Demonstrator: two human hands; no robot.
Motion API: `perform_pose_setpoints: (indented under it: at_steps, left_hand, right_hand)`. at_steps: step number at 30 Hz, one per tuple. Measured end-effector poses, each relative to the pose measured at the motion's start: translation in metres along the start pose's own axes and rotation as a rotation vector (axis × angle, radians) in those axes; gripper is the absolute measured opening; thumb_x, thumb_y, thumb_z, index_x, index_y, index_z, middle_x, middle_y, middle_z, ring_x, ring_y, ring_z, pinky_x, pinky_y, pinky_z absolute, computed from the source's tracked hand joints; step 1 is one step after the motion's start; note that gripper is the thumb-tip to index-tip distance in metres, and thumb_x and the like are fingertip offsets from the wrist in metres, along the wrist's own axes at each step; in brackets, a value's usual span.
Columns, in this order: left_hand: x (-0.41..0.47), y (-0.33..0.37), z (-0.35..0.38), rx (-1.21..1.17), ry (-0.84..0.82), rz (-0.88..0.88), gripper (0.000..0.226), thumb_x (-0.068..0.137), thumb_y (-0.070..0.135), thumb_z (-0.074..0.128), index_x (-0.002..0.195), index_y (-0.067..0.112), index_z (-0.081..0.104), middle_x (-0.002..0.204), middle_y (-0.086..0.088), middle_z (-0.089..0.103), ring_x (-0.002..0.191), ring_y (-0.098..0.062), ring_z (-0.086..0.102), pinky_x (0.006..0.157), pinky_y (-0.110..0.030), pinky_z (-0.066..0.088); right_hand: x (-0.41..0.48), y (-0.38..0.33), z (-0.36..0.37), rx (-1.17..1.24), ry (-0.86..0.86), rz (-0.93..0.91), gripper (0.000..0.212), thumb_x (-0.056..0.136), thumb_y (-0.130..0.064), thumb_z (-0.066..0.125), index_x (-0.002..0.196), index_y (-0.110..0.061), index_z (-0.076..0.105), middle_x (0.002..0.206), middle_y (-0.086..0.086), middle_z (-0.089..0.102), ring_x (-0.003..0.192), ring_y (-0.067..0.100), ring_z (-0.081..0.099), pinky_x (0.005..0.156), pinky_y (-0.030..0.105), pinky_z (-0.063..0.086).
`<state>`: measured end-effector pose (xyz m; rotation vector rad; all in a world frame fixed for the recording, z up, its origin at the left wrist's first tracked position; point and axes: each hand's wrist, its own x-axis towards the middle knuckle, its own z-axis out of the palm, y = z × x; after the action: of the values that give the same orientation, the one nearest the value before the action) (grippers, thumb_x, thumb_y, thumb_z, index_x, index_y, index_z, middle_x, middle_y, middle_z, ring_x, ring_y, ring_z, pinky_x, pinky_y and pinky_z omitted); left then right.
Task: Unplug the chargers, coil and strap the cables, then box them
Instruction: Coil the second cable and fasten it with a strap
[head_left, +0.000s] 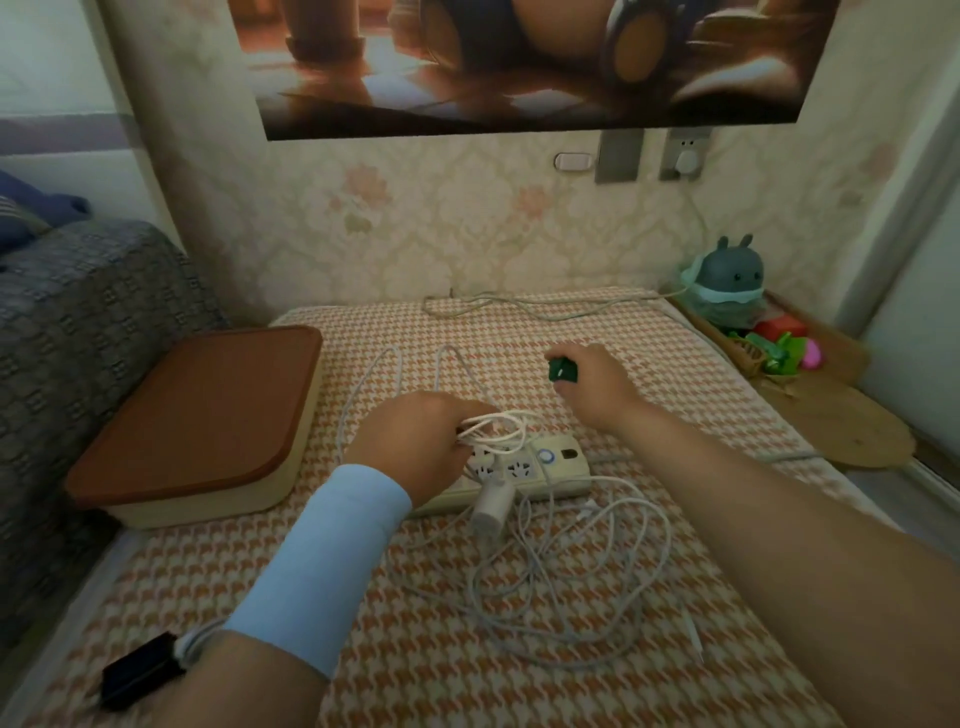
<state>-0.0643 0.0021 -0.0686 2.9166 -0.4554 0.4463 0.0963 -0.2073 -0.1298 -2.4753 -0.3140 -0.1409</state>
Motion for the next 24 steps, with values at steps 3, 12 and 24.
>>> perform_pose_setpoints:
  at_steps: [3, 12, 24]
  left_hand:
    - [-0.009, 0.003, -0.002, -0.012, 0.176, 0.168, 0.048, 0.07, 0.0, 0.077, 0.11, 0.026, 0.076, 0.129, -0.006, 0.064, 0.111, -0.033, 0.062, 0.073, -0.044, 0.059]
    - [-0.061, 0.006, -0.024, -0.097, 0.344, 0.263, 0.055, 0.085, 0.02, 0.045, 0.139, 0.016, 0.053, 0.144, -0.007, 0.054, 0.093, -0.029, 0.072, 0.071, -0.045, 0.06]
    - [-0.12, 0.025, -0.036, -0.146, 0.344, 0.019, 0.057, 0.075, 0.024, 0.048, 0.129, 0.024, 0.065, 0.093, -0.006, 0.076, 0.076, -0.03, 0.07, 0.061, -0.039, 0.059]
  right_hand:
    - [-0.036, -0.036, -0.03, 0.236, 0.086, -0.048, 0.056, 0.093, -0.01, 0.069, 0.145, -0.022, 0.052, 0.147, 0.001, 0.052, 0.131, 0.02, 0.051, 0.098, 0.025, 0.04]
    - [-0.158, -0.104, -0.063, 0.416, -0.081, -0.188, 0.053, 0.079, 0.002, 0.078, 0.125, -0.024, 0.068, 0.112, -0.014, 0.066, 0.092, -0.009, 0.06, 0.077, 0.0, 0.044]
    - [-0.216, -0.138, -0.046, 0.788, -0.328, -0.132, 0.028, 0.104, -0.007, 0.05, 0.117, -0.022, 0.069, 0.115, 0.001, 0.074, 0.102, 0.019, 0.072, 0.084, 0.031, 0.06]
